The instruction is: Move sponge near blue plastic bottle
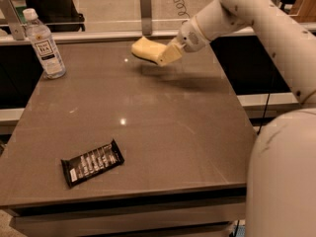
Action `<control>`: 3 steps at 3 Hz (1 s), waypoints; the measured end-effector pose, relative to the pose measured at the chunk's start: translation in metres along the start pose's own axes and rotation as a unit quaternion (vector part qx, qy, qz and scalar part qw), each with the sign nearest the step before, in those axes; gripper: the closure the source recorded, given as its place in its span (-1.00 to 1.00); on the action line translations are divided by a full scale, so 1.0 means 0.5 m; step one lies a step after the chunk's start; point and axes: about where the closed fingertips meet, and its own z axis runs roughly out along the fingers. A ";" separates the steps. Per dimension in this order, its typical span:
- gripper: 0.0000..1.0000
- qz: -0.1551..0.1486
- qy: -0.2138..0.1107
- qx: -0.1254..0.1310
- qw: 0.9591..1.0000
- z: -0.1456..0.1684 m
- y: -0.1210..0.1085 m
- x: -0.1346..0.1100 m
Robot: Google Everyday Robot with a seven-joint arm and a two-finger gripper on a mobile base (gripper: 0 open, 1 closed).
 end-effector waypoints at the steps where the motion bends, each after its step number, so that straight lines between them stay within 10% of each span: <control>1: 1.00 -0.020 -0.010 -0.043 0.999 0.056 0.017 -0.058; 3: 1.00 -0.050 -0.016 -0.113 0.992 0.167 0.072 -0.127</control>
Offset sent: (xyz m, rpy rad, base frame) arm 0.0118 0.1135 -0.0080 0.1262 0.0838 0.2208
